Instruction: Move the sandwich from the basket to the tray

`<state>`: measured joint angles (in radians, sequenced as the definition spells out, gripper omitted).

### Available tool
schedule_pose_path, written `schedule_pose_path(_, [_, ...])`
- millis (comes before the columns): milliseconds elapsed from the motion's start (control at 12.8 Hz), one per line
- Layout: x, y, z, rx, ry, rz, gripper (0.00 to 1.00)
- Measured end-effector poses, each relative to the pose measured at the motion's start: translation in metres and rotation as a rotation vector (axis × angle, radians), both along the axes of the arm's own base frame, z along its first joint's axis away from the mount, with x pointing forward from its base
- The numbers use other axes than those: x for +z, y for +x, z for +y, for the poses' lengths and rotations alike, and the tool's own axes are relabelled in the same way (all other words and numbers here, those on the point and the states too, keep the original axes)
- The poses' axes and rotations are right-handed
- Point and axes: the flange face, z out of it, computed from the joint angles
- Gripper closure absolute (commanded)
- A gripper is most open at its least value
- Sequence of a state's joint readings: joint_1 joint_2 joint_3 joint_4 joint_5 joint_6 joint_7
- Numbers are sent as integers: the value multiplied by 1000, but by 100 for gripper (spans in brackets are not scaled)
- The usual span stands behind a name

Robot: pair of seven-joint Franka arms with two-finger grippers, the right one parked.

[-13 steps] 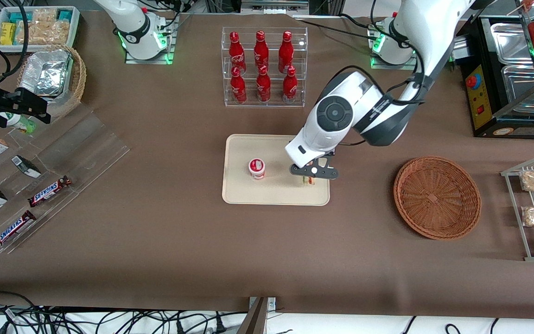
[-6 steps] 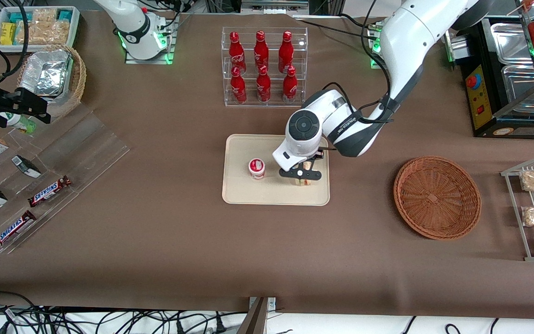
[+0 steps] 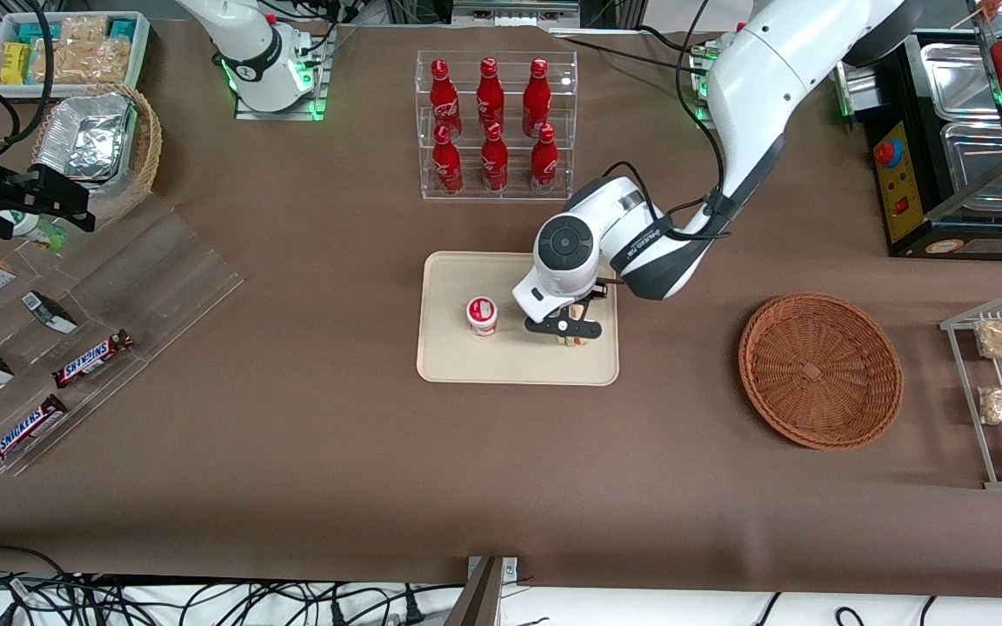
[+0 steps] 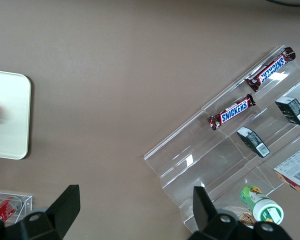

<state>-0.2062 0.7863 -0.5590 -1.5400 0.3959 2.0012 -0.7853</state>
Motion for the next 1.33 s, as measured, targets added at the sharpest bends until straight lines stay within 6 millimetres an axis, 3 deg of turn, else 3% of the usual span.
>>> schedule_pose_path(78, [0,0,0,7,1,0,16])
schedule_pose_path(157, [0,-1,-1,11,2,-1,0])
schedule_pose_path(471, [2,1,-1,20,2,-5,0])
schedule_pose_path(627, [21,12,5,45,7,-25,0])
schedule_pose_path(784, [68,33,21,92,19,-70,0])
schedule_pose_path(941, [123,54,49,167,31,-125,0])
schedule_pose_path(1098, [169,75,91,250,27,-166,0])
schedule_pose_path(1333, [217,94,156,368,22,-182,0])
